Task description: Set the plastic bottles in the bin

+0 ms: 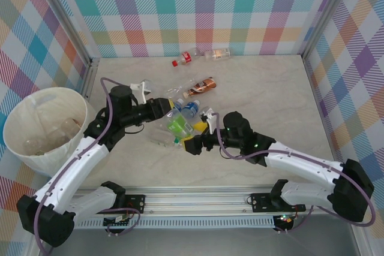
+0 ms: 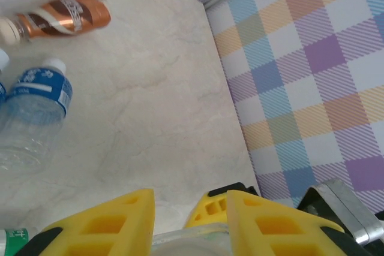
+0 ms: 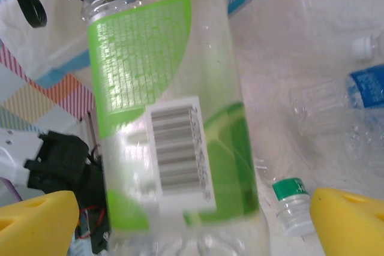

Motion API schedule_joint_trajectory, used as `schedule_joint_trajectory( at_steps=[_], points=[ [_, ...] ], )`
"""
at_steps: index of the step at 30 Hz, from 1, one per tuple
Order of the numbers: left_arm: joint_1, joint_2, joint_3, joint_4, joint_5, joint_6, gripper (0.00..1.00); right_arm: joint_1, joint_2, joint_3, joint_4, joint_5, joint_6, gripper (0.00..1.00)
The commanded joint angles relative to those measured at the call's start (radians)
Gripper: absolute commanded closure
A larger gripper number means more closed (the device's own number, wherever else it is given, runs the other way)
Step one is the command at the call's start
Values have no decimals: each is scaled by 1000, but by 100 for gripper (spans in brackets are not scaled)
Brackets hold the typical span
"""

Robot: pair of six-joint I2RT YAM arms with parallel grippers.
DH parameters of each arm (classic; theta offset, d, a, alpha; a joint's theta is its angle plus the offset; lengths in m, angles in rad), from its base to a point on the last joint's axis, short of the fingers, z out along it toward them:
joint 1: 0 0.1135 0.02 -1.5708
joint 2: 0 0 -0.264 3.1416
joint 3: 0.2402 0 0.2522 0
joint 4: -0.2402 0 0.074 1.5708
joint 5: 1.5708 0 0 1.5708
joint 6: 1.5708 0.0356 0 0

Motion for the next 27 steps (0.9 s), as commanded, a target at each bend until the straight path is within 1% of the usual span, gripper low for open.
schedule_joint_trajectory(
  at_steps=[1, 3, 6, 7, 9, 11, 12, 15, 18, 20, 21, 27],
  points=[
    [-9, -35, 111, -136, -89, 101, 100, 6, -97, -33, 10, 96, 13, 0],
    [-9, -53, 150, -159, -110, 135, 100, 5, -144, -51, -28, 174, 21, 0],
    [-9, -69, 218, -212, -158, 189, 100, 6, -201, -78, -99, 326, 44, 0],
    [-9, -69, 252, -245, -187, 214, 100, 5, -217, -89, -119, 388, 65, 0],
    [-9, -69, 326, -316, -279, 263, 100, 6, -240, -113, -143, 483, 102, 0],
    [-9, -82, 391, -363, -370, 307, 100, 5, -263, -145, -141, 552, 143, 0],
    [-9, -92, 407, -363, -394, 321, 100, 4, -270, -156, -133, 572, 157, 0],
    [-9, -122, 456, -356, -467, 375, 100, 4, -285, -184, -108, 593, 181, 0],
    [-8, -116, 530, -412, -617, 428, 100, 4, -280, -188, -105, 598, 187, 0],
    [-9, -104, 579, -463, -750, 442, 100, 4, -273, -184, -104, 595, 190, 0],
    [-9, -106, 585, -467, -795, 447, 100, 4, -268, -183, -103, 593, 190, 0],
    [-9, -114, 596, -414, -993, 535, 100, 4, -236, -169, -103, 573, 203, 0]
  ],
)
